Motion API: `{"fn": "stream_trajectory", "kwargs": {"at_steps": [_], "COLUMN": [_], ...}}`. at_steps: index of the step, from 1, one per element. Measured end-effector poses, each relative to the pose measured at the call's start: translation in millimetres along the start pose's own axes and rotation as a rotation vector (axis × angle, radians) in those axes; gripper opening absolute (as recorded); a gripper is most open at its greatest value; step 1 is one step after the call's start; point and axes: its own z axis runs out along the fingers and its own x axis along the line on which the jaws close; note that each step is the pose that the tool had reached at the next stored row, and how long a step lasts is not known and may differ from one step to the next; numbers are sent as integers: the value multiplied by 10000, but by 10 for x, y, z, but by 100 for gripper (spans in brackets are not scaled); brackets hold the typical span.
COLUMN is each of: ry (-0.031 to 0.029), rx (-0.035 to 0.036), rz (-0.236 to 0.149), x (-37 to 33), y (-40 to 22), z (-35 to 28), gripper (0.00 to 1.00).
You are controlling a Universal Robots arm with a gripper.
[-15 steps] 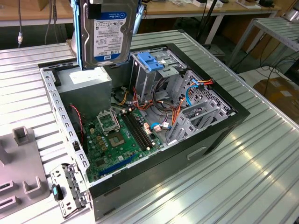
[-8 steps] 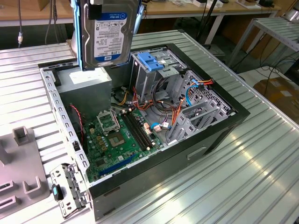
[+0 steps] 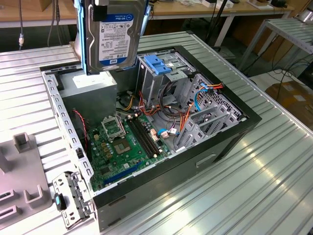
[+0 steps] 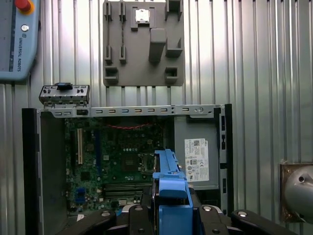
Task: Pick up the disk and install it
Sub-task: 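Insert the disk into the insertion slot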
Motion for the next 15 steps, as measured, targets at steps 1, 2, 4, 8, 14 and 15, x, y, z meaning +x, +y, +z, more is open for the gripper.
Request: {"fn": "stream_trajectory", "kwargs": {"at_steps": [1, 2, 4, 8, 14, 15], "ry": [0, -1, 3, 5, 6, 6], "rx": [0, 1, 0, 0, 0, 0], "rz": [0, 0, 0, 1, 0, 0], "x": [4, 5, 21, 32, 52, 56], "y": [0, 0, 0, -1, -2, -2], "z": [0, 0, 0, -1, -2, -2], "gripper": [37, 37, 37, 37, 37, 37]}}
